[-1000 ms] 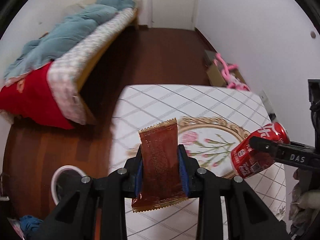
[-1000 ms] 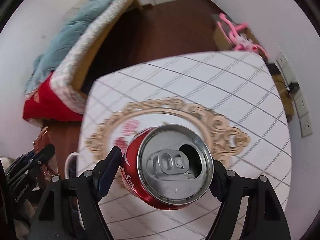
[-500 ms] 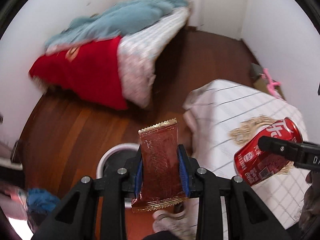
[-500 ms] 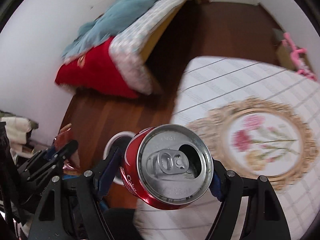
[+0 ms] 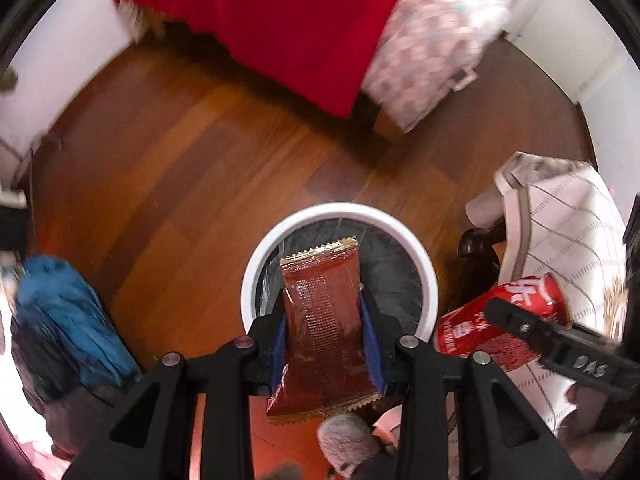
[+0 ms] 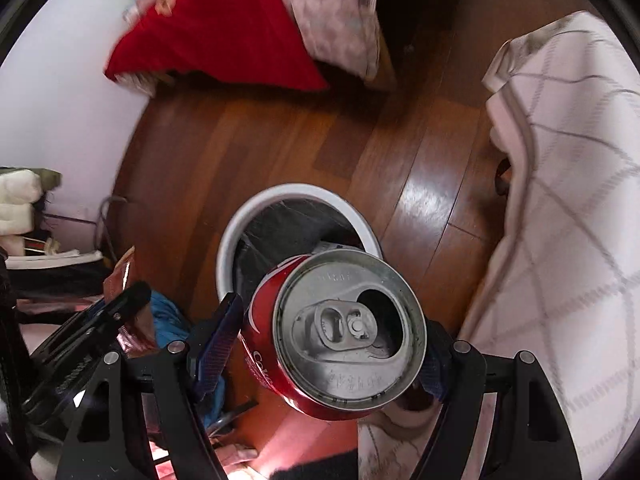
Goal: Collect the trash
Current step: 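Open both tools to drop the wrapper and can into the bin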
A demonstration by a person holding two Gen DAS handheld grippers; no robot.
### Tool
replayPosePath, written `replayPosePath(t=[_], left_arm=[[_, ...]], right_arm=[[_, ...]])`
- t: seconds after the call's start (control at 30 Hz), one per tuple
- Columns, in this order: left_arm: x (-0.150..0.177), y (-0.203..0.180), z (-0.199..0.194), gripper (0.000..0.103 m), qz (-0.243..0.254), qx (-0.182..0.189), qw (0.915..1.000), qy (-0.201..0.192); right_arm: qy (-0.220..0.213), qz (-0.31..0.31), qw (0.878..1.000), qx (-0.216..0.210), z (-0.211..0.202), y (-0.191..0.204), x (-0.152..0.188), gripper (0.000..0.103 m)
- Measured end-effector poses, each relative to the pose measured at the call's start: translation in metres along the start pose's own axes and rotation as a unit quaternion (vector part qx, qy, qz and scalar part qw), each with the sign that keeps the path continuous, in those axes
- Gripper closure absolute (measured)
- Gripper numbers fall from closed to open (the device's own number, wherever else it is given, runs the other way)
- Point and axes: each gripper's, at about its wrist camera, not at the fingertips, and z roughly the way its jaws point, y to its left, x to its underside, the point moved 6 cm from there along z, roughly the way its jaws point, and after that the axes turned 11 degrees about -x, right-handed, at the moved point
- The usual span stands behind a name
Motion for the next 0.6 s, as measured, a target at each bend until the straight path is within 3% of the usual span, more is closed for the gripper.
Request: replayPosePath(t=[0.03, 0.1, 0.17, 0.2, 0.3, 0.33, 0.43, 0.6], left_arm=[[-0.002, 0.001, 0.007, 0.068, -0.005, 0.003, 0.9999, 0.008], [-0.004, 0.006, 0.018, 0.053, -0.015, 0.003, 0.9998, 0.016], [-0.007, 0.011, 0.024, 0.028, -0.023, 0.0, 0.9996, 0.016], [-0.007, 0.014, 0.025, 0.025, -0.025, -0.004, 0.9996, 0.015], [-0.005, 0.023, 0.025, 0.011, -0.027, -0.014, 0.9993, 0.021], [-0.003, 0.025, 0.023, 0.001, -0.028, -0.021, 0.9992, 0.019], [0.003, 0.034, 0.016, 0.0, -0.028, -0.033, 0.999, 0.012], [0.024, 0.042, -0.014, 0.0, -0.024, -0.043, 0.9988, -0.006]], right_arm=[[0.008, 0.0, 1.0, 0.006, 0.012, -0.001, -0.004, 0.024], [0.026, 0.002, 1.0, 0.009, 0.035, -0.004, -0.009, 0.024], [0.041, -0.001, 0.999, 0.02, 0.056, -0.006, -0.015, 0.024], [0.045, -0.005, 0.999, 0.026, 0.062, -0.006, -0.018, 0.022], [0.055, -0.016, 0.998, 0.033, 0.076, -0.003, -0.022, 0.005], [0.058, -0.016, 0.998, 0.033, 0.078, -0.002, -0.022, 0.001], [0.06, -0.02, 0.998, 0.031, 0.076, 0.003, -0.022, 0.0], [0.054, -0.068, 0.993, 0.082, 0.037, 0.017, 0.002, 0.0]])
